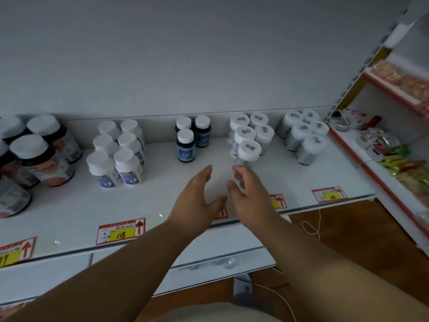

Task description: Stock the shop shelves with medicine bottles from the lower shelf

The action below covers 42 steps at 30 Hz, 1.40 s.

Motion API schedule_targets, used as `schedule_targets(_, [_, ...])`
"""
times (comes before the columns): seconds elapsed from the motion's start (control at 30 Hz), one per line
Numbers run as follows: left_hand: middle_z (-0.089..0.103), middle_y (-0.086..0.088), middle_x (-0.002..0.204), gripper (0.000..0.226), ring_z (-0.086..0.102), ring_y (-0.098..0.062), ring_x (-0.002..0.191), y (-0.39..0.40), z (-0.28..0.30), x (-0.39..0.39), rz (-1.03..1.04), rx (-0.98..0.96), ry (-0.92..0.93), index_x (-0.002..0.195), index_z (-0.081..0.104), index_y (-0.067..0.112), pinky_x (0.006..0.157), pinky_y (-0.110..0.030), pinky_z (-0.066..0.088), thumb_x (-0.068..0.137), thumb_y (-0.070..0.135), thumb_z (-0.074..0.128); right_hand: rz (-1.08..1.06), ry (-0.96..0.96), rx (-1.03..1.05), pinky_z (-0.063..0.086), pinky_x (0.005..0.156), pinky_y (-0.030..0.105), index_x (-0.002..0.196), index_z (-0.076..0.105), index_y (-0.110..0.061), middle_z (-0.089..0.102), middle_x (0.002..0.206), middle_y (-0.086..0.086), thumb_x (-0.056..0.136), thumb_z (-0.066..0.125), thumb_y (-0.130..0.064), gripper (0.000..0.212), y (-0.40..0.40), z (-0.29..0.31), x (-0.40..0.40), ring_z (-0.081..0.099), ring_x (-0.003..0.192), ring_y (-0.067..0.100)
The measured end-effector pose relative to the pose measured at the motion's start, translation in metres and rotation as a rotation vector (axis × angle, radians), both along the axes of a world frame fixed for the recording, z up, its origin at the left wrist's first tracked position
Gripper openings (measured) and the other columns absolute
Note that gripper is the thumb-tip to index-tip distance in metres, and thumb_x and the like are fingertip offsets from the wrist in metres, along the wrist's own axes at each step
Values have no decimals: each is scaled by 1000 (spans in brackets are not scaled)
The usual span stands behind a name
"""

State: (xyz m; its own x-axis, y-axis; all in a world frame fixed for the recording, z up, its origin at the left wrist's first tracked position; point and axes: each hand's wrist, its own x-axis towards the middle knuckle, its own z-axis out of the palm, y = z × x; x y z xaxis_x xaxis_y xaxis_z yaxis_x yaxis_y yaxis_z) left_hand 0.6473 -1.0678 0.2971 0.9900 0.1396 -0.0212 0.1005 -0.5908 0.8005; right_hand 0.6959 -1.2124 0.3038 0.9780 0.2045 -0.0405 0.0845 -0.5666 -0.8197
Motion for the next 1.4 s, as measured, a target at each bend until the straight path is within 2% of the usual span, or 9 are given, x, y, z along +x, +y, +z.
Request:
schedule_targets(0.1, [37,9,154,83,38,-6,137,-10,-2,17,-13,-53,8,155,23,31,107,-20,30,87,44,69,-68,-75,60,43,107,39,138,48,-21,55,136,-2,100,52,-33,39,-18,-2,8,52,125,12])
schedule_targets(0.23, [33,11,157,73,32,-4,140,-34,4,45,53,-331,31,154,24,34,109,-25,28,90,57,49,-185,-159,140,41,93,10,133,51,-15,57,126,-2,102,48,-32,36,-47,2,31,53,103,-2])
schedule_targets(0.37, [32,14,157,55,29,-7,143,-64,8,83,286,-596,56,153,29,35,112,-26,22,101,53,32,-157,-94,158,34,100,22,141,45,-11,50,137,4,104,40,-34,44,-74,13,79,46,112,6])
schedule_targets(0.63, [41,17,143,51,34,1,125,-87,7,138,473,-774,-18,153,32,30,102,-21,26,104,45,36,18,152,233,15,116,28,157,21,-24,26,161,-4,104,31,-50,60,-84,10,155,23,147,13])
schedule_targets(0.73, [43,17,137,51,40,-2,124,-85,5,152,511,-847,-31,152,35,27,101,-23,30,104,43,39,-32,245,294,21,120,48,152,30,-31,40,148,-8,79,31,-79,87,-75,7,171,33,137,11])
schedule_targets(0.83, [50,12,144,51,53,-9,125,-78,-2,168,499,-924,-25,148,42,31,107,-33,41,100,48,46,-97,343,427,21,120,47,152,31,-37,35,156,-12,61,31,-88,104,-67,1,183,32,142,10])
schedule_targets(0.93, [66,5,128,43,66,-15,112,-78,-4,176,433,-983,19,142,50,33,98,-38,51,101,46,46,-61,350,471,27,117,43,149,37,-33,45,149,-13,74,35,-81,89,-61,4,187,40,137,10])
schedule_targets(1.1, [66,4,128,40,65,-17,114,-81,-7,180,350,-1000,8,144,46,37,102,-41,49,105,34,38,1,230,352,33,92,28,119,51,-30,54,97,-21,105,35,-40,23,-62,3,197,53,99,6])
schedule_targets(1.4, [69,9,120,37,68,-14,107,-80,-12,181,328,-998,11,142,45,42,92,-35,53,106,35,37,-25,185,336,39,98,34,117,55,-26,59,100,-8,105,38,-35,23,-60,-6,204,54,103,15])
